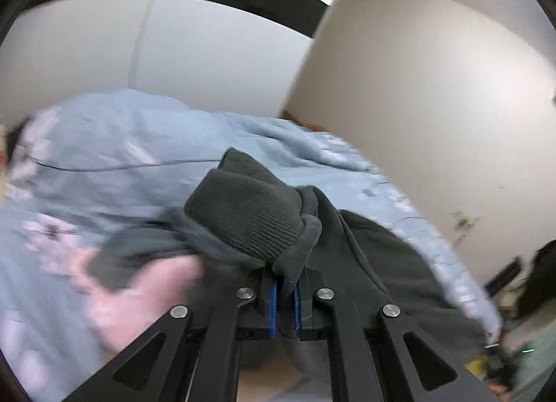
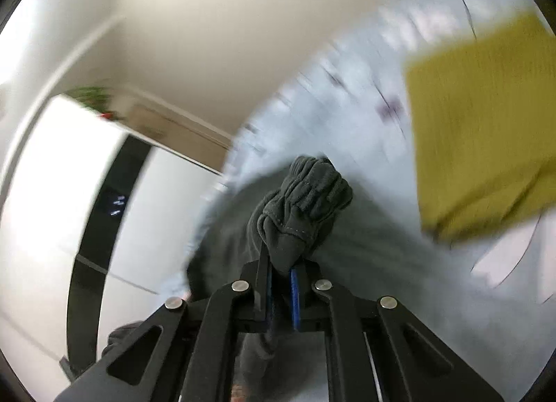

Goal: Fold clothes

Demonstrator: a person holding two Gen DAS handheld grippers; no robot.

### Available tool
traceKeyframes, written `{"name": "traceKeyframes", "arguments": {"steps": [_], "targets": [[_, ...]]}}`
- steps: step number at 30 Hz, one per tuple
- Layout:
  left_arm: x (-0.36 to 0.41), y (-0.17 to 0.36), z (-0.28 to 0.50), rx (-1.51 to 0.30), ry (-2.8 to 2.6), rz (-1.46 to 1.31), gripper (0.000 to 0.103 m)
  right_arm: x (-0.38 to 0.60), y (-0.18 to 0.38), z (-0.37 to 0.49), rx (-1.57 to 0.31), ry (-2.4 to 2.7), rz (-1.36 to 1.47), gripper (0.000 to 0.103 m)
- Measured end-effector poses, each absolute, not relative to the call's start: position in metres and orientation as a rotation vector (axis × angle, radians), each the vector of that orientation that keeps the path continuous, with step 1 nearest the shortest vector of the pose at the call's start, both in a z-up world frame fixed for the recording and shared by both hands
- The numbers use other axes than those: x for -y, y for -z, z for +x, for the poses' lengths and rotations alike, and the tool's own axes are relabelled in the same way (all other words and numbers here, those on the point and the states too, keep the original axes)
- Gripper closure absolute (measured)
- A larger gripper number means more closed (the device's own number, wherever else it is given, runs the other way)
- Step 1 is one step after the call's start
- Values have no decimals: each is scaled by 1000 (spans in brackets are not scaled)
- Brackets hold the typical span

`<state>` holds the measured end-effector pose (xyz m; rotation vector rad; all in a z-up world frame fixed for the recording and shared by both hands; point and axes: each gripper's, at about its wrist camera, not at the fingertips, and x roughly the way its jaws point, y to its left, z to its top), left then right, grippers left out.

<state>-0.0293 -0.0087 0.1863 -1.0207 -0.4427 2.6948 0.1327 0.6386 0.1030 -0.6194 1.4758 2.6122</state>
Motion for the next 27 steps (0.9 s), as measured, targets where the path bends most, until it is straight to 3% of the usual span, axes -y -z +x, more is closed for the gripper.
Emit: {"name": "traceKeyframes", "arguments": {"steps": [2,5,9,11,16,18,20,24,27], "targets": [[24,-163,-29,453,-2691,-1134,96,-641,-112,156,-1425,-2617,-602,95],[45,-108,-31,566,-2559,-1374,96,-651,-72,170,-1471,-2468,-757,95],[37,-52,-30,509,-2520,-1588,96,-646,-19,179,-1492,-2291,-963,95],[38,-40,-28,524,-2496,-1615,96,-643,-26,179,-1460,-2301,-971,95],[43,-47,-28,487,-2469,-1570,92,-638,-46,178,-1374,-2333,-985,88],[42,-53,-20,422,-2462,-1549,91,-637,-52,174,-1331,-2343,-990,76],[34,-55,-14,329,-2459,-1535,85,-630,-62,173,-1255,-2358,-991,67],[24,-64,-6,129,-2446,-1500,75,-618,-84,162,-1062,-2362,-958,61],[19,-67,-3,70,-2421,-1489,62,-603,-103,156,-954,-2406,-950,57]]}}
